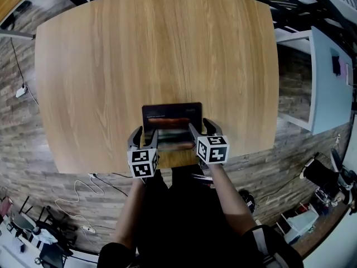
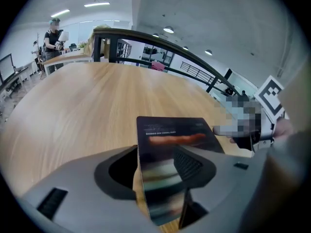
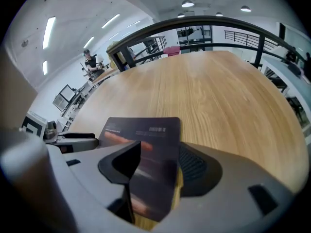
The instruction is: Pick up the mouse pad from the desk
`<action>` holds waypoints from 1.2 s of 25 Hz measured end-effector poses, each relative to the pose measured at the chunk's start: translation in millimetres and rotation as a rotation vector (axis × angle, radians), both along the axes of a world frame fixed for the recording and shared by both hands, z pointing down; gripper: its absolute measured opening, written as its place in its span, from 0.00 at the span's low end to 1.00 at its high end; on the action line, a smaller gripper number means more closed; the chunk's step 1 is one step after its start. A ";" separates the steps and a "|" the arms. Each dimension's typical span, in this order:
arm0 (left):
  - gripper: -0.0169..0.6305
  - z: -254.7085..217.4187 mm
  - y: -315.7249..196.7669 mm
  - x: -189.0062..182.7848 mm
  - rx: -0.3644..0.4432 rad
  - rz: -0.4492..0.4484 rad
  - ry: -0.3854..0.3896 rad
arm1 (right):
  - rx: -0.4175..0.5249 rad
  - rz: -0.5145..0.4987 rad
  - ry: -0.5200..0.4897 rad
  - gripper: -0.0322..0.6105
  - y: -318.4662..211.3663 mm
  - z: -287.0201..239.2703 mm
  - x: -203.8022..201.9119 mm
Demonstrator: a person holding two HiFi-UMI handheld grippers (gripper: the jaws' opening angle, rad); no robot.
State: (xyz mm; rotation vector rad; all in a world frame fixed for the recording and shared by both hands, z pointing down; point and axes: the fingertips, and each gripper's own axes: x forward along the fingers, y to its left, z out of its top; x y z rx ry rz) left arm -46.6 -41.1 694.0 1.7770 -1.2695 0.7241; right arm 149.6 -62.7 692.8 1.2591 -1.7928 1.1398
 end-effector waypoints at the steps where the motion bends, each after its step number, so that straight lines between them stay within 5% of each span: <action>1: 0.37 3.4 0.9 2.0 -0.007 0.006 0.004 | -0.006 0.001 0.000 0.41 0.9 3.3 0.3; 30: 0.38 16.6 4.2 15.5 -0.085 0.031 0.018 | -0.067 -0.009 0.021 0.41 6.3 18.8 -4.6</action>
